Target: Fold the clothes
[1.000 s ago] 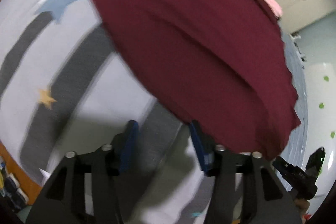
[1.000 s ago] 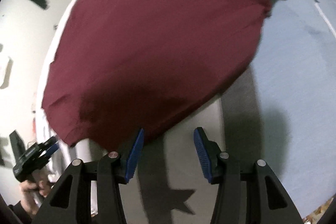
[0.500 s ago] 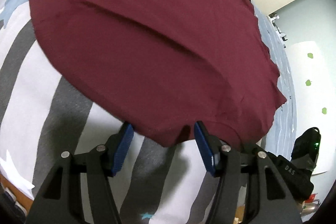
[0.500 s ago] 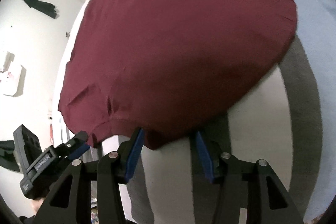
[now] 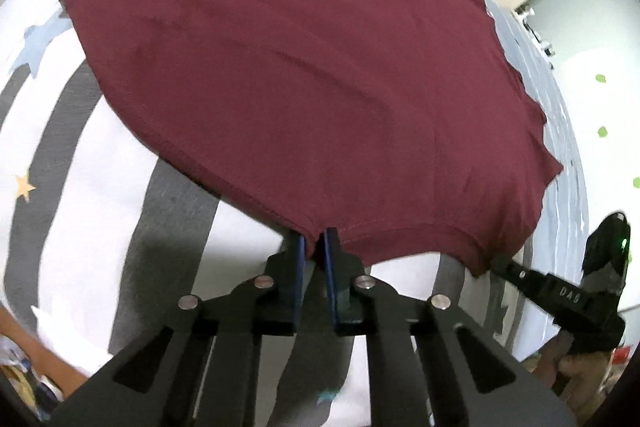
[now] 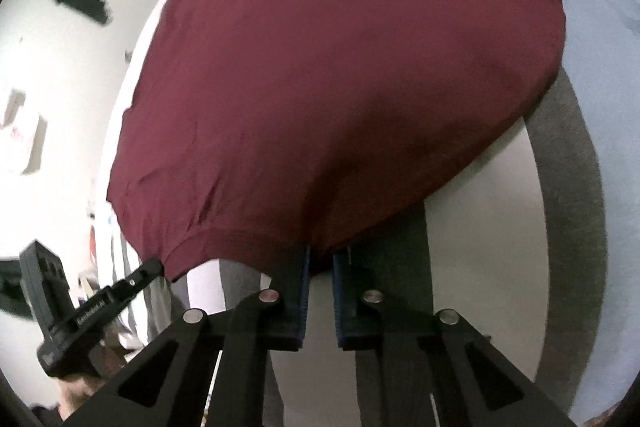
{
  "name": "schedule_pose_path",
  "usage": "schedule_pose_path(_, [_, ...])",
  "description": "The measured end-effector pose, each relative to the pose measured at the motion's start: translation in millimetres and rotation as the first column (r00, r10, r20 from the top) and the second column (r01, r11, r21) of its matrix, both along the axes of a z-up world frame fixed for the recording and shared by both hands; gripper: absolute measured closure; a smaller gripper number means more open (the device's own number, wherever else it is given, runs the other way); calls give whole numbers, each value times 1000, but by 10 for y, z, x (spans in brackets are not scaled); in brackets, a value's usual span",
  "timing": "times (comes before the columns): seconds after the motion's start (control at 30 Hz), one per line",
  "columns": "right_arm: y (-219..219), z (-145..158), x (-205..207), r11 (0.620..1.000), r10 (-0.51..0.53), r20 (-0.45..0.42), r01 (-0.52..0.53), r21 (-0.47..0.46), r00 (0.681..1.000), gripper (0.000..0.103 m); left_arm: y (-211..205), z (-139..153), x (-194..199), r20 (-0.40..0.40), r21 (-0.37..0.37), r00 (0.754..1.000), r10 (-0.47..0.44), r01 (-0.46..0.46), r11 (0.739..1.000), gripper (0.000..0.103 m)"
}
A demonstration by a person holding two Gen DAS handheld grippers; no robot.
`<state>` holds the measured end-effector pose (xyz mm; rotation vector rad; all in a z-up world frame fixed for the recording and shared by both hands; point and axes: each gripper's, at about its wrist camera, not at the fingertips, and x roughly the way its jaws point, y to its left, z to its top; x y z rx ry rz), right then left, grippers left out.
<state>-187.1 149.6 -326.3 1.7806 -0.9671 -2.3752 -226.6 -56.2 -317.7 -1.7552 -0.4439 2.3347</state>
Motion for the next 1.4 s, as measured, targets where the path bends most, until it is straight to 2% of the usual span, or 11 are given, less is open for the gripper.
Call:
schedule_pose_path(0.17, [39,27,78,1000,-2,16,2,2,1000,97,-81,-48,54,66,-37,997,26,-23,999,103])
schedule_pose_path(0.37, [165,-61,160,999,-42,75,40,18,996,99,-121,45,-101,58,-32,998,23,-21,999,103])
schedule_pose_path(0.43, [283,-9,206,998,-55,70,52,41,996,90,-84,114,-209,43,-31,999,-1,2,1000,103])
schedule_pose_path(0.53, [628,113,204,986,-119,40,113,125,992,61,-15,240,-411,-5,-54,999,-31,31,998,100])
schedule_pose_path(0.57, [771,141,182,978,-151,23,146,147,988,55,-2,276,-501,-21,-64,999,-32,31,998,99])
schedule_pose_path(0.73, [1707,226,-117,907,-338,-59,342,247,939,53,40,308,-773,-72,-82,997,-12,6,997,82])
schedule_pose_path(0.8, [2025,231,-235,876,-395,-91,404,264,914,51,75,310,-878,-87,-89,996,-6,-2,996,80])
schedule_pose_path(0.9, [2440,147,-377,860,-445,-104,457,227,889,49,109,322,-1087,-102,-105,995,0,-11,994,80])
schedule_pose_path(1.0, [2706,76,-428,870,-452,-114,465,164,885,49,-175,329,-703,-105,-118,994,-6,-7,993,79])
schedule_pose_path(1.17, [2804,131,-629,880,-467,-142,474,20,873,49,-125,212,-783,-82,-121,997,-14,4,993,79])
schedule_pose_path(1.4, [2821,-41,-953,863,-505,-82,505,-21,859,50,10,130,-888,-75,-132,996,-51,41,990,79])
